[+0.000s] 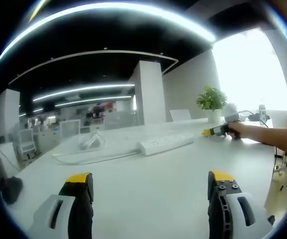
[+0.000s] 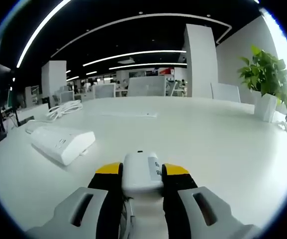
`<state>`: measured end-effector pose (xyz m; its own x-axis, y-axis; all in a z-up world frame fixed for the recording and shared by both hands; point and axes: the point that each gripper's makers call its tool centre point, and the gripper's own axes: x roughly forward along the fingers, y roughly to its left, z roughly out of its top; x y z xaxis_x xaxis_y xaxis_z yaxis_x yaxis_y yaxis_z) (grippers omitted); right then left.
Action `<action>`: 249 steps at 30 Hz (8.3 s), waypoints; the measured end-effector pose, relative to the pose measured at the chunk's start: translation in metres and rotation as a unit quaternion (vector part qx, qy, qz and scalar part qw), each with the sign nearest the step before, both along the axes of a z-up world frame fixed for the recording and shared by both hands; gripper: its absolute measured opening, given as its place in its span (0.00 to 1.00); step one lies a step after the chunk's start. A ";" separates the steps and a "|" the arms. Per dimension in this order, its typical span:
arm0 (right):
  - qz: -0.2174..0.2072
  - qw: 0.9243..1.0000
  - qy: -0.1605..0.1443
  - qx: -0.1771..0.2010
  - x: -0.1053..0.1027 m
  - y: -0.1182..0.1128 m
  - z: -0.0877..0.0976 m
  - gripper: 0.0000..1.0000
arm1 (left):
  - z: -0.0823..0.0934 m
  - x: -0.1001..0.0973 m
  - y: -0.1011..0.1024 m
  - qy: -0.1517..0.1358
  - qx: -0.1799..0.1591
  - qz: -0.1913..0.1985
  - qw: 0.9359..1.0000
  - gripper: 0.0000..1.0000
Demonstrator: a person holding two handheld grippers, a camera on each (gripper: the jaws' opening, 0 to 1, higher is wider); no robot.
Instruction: Straighten the power strip on the desk, plug the charger into it
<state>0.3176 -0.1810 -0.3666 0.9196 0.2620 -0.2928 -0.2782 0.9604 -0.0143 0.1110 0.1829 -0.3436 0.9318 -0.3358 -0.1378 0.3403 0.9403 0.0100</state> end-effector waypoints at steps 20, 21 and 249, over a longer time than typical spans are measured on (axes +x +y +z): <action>0.022 1.000 0.004 0.001 -0.002 0.010 0.013 0.28 | 0.003 0.000 0.002 -0.003 -0.002 -0.001 1.000 0.98; 0.027 1.000 0.005 -0.004 -0.003 0.012 0.014 0.28 | 0.003 0.000 0.003 -0.003 -0.002 0.000 1.000 0.98; 0.393 0.708 0.206 -0.549 -0.016 0.146 0.036 0.23 | -0.011 0.001 0.017 0.014 0.001 0.015 1.000 0.98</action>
<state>0.3012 -0.0351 -0.3311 0.3939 0.0514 -0.9177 -0.9183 -0.0211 -0.3953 0.1120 0.2002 -0.3542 0.9372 -0.3072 -0.1652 0.3117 0.9502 0.0018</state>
